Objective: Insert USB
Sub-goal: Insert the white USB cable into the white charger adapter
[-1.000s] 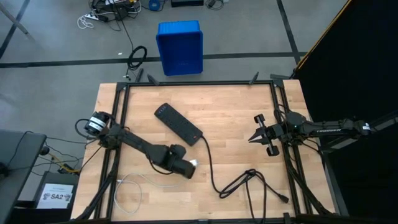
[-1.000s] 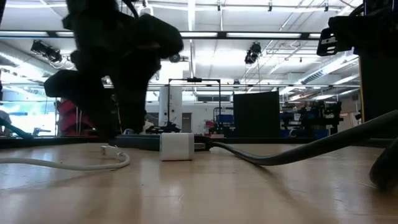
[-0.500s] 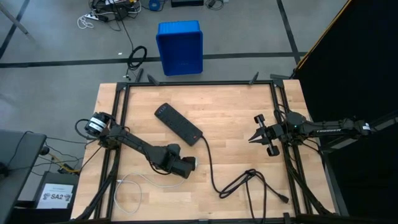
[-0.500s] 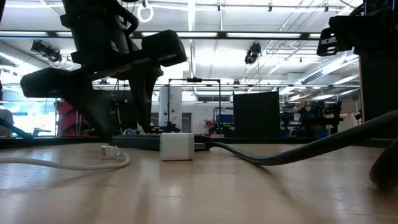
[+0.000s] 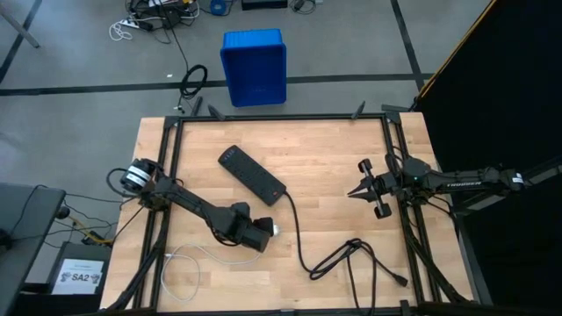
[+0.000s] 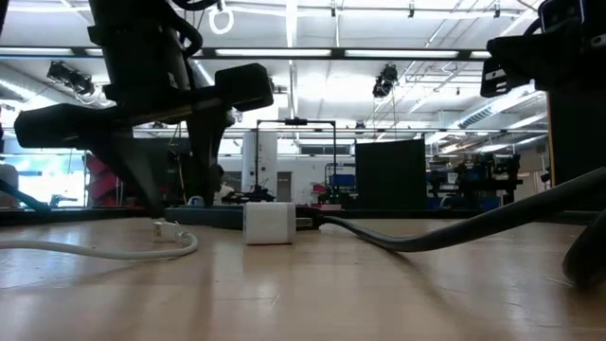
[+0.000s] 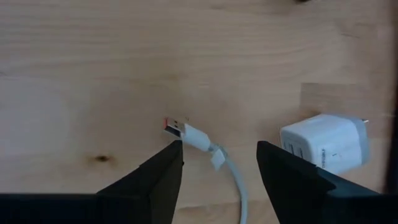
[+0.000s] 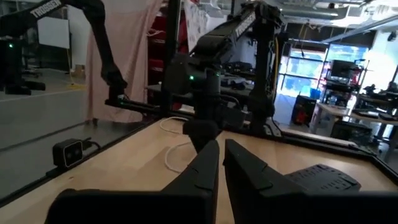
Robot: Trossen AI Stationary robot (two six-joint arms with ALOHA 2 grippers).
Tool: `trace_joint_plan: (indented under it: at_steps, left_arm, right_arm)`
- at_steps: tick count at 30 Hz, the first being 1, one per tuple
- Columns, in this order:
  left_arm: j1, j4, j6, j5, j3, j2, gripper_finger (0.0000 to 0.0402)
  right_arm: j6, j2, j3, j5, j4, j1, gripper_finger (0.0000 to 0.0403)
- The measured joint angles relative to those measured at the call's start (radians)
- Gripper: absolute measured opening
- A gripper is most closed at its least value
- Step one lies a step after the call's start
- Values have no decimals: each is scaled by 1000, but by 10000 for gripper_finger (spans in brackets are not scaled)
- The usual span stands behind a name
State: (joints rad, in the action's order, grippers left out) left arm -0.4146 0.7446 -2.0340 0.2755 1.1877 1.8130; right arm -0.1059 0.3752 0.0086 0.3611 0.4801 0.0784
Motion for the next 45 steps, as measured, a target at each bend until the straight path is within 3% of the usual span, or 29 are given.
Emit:
trace_joint_plan:
  at_steps: [8, 23, 36, 41, 45]
  left_arm:
    - [0, -62, -39, -4, 1, 57, 193]
    - [0, -23, -115, -4, 4, 88, 187]
    - [8, 21, -82, -8, 1, 90, 67]
    - [8, 21, 52, 8, 0, 90, 11]
    - [9, 27, 253, 8, 15, 91, 4]
  right_arm:
    - [0, 0, 0, -2, 1, 0, 4]
    - [-28, 0, 0, -32, 15, 1, 2]
    - [-19, 0, 0, -32, 20, 1, 1]
    - [-19, 0, 0, -32, 21, 1, 3]
    - [-19, 0, 0, -68, 21, 1, 1]
